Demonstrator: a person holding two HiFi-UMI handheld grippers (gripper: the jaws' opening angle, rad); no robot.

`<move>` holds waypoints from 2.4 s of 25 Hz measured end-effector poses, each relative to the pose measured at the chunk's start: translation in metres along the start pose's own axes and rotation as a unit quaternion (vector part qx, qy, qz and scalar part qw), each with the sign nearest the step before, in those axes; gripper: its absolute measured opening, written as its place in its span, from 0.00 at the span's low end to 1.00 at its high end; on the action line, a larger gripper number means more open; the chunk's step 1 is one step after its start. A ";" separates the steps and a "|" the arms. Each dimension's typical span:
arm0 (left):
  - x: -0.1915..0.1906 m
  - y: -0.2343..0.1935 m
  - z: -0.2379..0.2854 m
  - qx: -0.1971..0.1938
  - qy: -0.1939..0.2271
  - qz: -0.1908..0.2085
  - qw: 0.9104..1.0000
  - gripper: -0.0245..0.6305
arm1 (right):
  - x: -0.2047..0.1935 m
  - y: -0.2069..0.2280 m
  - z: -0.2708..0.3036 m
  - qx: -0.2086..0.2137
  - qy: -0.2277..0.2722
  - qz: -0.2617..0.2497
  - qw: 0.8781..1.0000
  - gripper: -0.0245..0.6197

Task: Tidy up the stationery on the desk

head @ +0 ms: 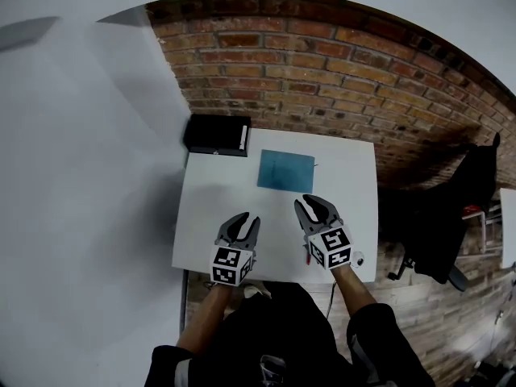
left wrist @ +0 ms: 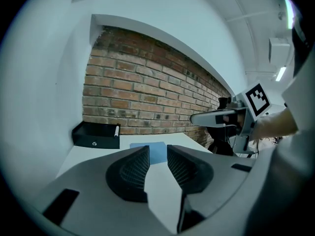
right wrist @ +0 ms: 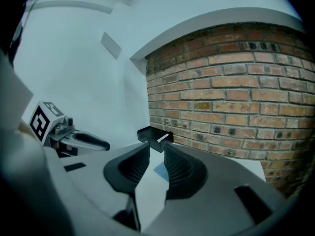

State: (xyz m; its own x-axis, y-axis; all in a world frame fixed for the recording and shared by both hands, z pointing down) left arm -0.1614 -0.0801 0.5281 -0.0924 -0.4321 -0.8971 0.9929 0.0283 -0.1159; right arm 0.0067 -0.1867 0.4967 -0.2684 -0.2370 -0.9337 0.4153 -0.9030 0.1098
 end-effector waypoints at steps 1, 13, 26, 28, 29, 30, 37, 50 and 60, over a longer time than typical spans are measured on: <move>0.003 0.001 0.008 0.001 -0.001 -0.003 1.000 0.19 | 0.000 0.008 0.004 0.003 -0.002 0.000 1.000 0.16; -0.001 0.017 0.086 0.039 -0.062 -0.047 0.996 0.25 | -0.003 0.097 0.050 0.088 -0.040 -0.031 0.995 0.21; -0.028 0.025 0.144 0.079 -0.122 -0.113 0.983 0.25 | -0.020 0.170 0.119 0.178 -0.087 -0.066 0.978 0.25; -0.033 0.027 0.152 0.085 -0.124 -0.136 0.979 0.27 | -0.025 0.178 0.130 0.183 -0.095 -0.074 0.976 0.26; -0.036 0.028 0.156 0.091 -0.126 -0.151 0.976 0.27 | -0.027 0.181 0.135 0.186 -0.100 -0.077 0.974 0.26; -0.040 0.029 0.159 0.098 -0.129 -0.166 0.973 0.29 | -0.030 0.184 0.140 0.190 -0.106 -0.079 0.973 0.26; -0.058 0.037 0.187 0.146 -0.131 -0.277 0.941 0.32 | -0.047 0.204 0.179 0.228 -0.145 -0.078 0.960 0.27; -0.079 0.050 0.236 0.170 -0.172 -0.370 0.897 0.32 | -0.099 0.221 0.227 0.294 -0.283 -0.082 0.909 0.29; -0.086 0.046 0.251 0.188 -0.178 -0.414 0.873 0.32 | -0.114 0.222 0.233 0.291 -0.315 -0.085 0.899 0.29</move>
State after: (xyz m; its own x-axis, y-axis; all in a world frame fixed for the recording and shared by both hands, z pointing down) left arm -0.0887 -0.2676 0.7066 -0.8268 -0.4188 -0.3756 0.5580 -0.6954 -0.4528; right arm -0.0724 -0.4438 0.7072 -0.8010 -0.0680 -0.5948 -0.1539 -0.9368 0.3143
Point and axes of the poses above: the fingertips, and each gripper's own axes: z forward along the fingers, y to its right, x out of its top, the point moved 7 cm from there along -z, backward along the fingers, and after that the axes turned 9 degrees about x, right-handed, at the moved point
